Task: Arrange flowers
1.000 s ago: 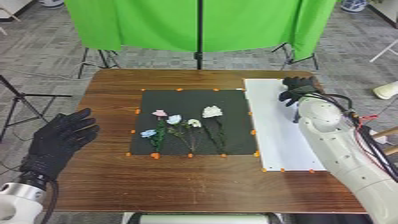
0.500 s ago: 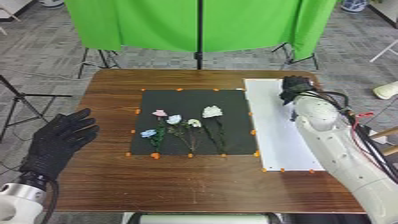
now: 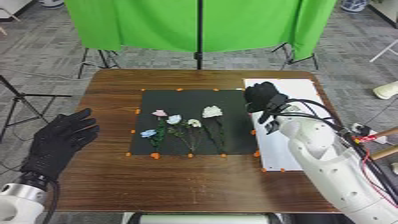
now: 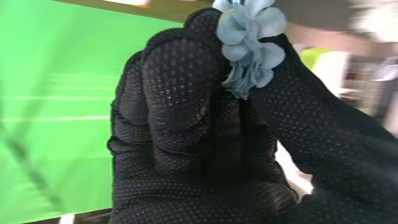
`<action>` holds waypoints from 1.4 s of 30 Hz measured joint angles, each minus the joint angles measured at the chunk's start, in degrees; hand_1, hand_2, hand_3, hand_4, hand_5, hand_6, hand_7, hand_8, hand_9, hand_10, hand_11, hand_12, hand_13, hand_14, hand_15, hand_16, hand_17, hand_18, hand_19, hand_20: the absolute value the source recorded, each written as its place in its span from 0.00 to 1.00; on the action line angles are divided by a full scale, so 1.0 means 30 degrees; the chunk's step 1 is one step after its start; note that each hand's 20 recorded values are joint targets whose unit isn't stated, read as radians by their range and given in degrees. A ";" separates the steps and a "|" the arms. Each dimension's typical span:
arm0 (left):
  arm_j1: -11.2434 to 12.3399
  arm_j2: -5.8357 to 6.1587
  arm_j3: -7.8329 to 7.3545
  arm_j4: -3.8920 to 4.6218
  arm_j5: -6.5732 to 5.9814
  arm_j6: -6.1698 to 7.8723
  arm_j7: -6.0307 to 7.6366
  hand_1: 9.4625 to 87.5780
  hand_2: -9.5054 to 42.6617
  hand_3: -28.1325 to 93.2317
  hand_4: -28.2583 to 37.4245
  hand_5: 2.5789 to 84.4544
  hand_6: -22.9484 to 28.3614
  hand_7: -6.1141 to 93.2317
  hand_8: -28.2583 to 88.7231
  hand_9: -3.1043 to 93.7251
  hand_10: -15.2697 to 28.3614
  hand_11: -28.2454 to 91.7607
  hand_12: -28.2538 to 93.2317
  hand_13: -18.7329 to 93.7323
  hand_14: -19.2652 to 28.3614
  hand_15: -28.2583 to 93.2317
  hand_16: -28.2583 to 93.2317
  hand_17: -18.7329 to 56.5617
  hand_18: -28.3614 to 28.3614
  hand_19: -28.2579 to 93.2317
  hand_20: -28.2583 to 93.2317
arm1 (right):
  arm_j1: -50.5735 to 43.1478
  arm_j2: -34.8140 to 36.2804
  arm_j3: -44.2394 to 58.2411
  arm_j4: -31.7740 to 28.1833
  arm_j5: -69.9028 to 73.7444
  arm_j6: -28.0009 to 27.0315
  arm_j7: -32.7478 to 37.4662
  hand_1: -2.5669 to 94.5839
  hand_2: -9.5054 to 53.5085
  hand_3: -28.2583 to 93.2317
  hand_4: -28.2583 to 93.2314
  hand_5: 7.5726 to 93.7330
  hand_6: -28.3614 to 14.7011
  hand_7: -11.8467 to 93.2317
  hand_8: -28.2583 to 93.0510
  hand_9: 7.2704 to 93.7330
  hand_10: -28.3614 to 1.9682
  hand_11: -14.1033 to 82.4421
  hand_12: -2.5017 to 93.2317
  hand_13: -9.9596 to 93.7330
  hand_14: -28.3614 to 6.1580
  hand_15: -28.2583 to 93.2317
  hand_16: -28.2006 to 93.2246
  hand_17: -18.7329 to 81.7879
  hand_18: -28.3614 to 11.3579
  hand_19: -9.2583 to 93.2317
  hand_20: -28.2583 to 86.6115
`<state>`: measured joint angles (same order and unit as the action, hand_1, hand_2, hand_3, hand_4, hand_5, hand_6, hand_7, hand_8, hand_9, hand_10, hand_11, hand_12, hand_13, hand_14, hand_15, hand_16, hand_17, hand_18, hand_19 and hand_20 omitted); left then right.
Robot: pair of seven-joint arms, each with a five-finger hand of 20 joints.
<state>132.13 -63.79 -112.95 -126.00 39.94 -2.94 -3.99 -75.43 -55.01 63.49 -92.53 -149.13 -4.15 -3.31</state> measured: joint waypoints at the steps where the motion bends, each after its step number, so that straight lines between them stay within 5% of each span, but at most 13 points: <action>1: -0.0020 0.0002 0.0025 0.0016 -0.0003 -0.0044 0.0000 0.16 0.21 0.81 0.00 0.41 0.54 0.31 0.13 0.34 0.66 0.51 0.35 0.36 0.72 0.65 0.19 0.13 0.87 0.64 0.29 | -0.0049 -0.0046 -0.0146 -0.0113 -0.0002 -0.0002 -0.0067 0.53 0.00 0.96 0.00 0.76 0.69 0.55 0.11 0.96 0.82 0.31 0.51 0.91 0.82 0.63 0.51 0.52 0.34 0.84 0.54; 16: 0.0042 0.0028 -0.0063 0.0041 -0.0007 -0.0384 0.0081 0.16 0.21 0.81 0.00 0.41 0.54 0.31 0.13 0.34 0.66 0.51 0.35 0.36 0.72 0.64 0.19 0.13 0.87 0.64 0.29 | -0.2150 -0.0079 0.0053 -0.1613 0.0352 -0.0127 0.0066 0.52 0.00 0.96 0.00 0.74 0.69 0.58 0.11 0.94 0.81 0.33 0.52 0.88 0.81 0.64 0.52 0.50 0.34 0.84 0.55; 25: -0.0244 0.0081 0.0070 0.0263 -0.0007 -0.0529 -0.0032 0.16 0.21 0.81 0.00 0.41 0.54 0.31 0.13 0.34 0.66 0.51 0.35 0.36 0.72 0.65 0.19 0.14 0.87 0.64 0.29 | -0.2943 -0.0137 -0.0441 -0.1953 -0.0416 0.0413 0.0520 0.44 0.00 0.92 0.00 0.63 0.67 0.63 0.10 0.84 0.79 0.39 0.52 0.78 0.75 0.69 0.48 0.47 0.33 0.83 0.57; 31: -0.0320 0.0120 0.0118 0.0289 -0.0008 -0.0586 -0.0044 0.16 0.21 0.81 0.00 0.41 0.54 0.31 0.13 0.34 0.66 0.52 0.35 0.36 0.72 0.65 0.19 0.14 0.87 0.64 0.29 | -0.3364 -0.0201 -0.0431 -0.2045 -0.0238 0.0722 0.0752 0.36 0.00 0.94 0.00 0.63 0.69 0.55 0.11 0.76 0.73 0.52 0.39 0.75 0.72 0.72 0.42 0.46 0.32 0.83 0.58; 33: -0.0285 0.0113 0.0102 0.0279 -0.0008 -0.0645 -0.0043 0.16 0.21 0.81 0.00 0.41 0.54 0.31 0.13 0.34 0.66 0.52 0.35 0.36 0.72 0.65 0.19 0.14 0.87 0.64 0.29 | -0.3511 -0.0215 -0.0395 -0.2153 -0.0239 0.0764 0.0796 0.32 0.00 0.95 0.00 0.62 0.70 0.52 0.03 0.71 0.69 0.59 0.31 0.73 0.70 0.73 0.42 0.45 0.31 0.83 0.58; 42: -0.0228 0.0087 0.0077 0.0271 0.0002 -0.0748 -0.0032 0.16 0.21 0.81 0.00 0.41 0.54 0.31 0.13 0.34 0.66 0.51 0.35 0.36 0.72 0.65 0.19 0.14 0.87 0.64 0.29 | -0.4131 -0.0374 0.0259 -0.2703 0.0450 0.0612 0.1038 0.17 0.00 0.93 0.00 0.56 0.62 0.47 0.04 0.63 0.59 0.61 0.31 0.64 0.61 0.78 0.42 0.42 0.27 0.83 0.60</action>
<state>131.45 -63.53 -112.72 -125.18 39.94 -5.18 -4.09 -87.83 -56.13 64.26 -100.64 -147.78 -2.32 -0.19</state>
